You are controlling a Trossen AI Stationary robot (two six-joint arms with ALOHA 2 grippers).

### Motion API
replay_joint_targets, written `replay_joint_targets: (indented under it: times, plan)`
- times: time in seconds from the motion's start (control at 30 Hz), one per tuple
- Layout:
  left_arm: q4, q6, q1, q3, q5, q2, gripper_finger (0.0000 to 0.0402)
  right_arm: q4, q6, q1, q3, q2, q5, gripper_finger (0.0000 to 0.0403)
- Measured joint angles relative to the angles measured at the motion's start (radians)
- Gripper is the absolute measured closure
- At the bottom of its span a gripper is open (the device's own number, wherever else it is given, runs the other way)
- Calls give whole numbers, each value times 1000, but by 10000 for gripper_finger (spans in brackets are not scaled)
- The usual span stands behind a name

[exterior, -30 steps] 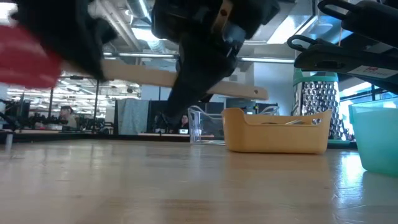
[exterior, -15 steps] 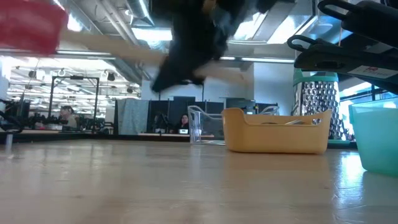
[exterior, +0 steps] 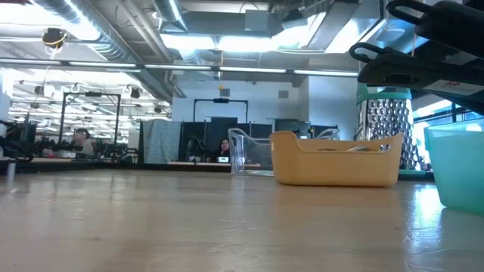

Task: Pick & Place Kitchen Items
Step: Put the red spatula into the green bin

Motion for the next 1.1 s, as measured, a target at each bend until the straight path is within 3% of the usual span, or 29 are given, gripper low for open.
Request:
replay_joint_targets:
  times: [0.3,0.9,1.1]
  plan:
    - [-9,-61,3,0,-143,124,269,190,-6,68,-142,-238,15,396]
    - [48,-119,300,-2,-144,321,276,773,-86,260,-437,-362,30,396]
    - [52,-131,340,-2,-111,322,294,818,-99,290,-500,-386,83,396]
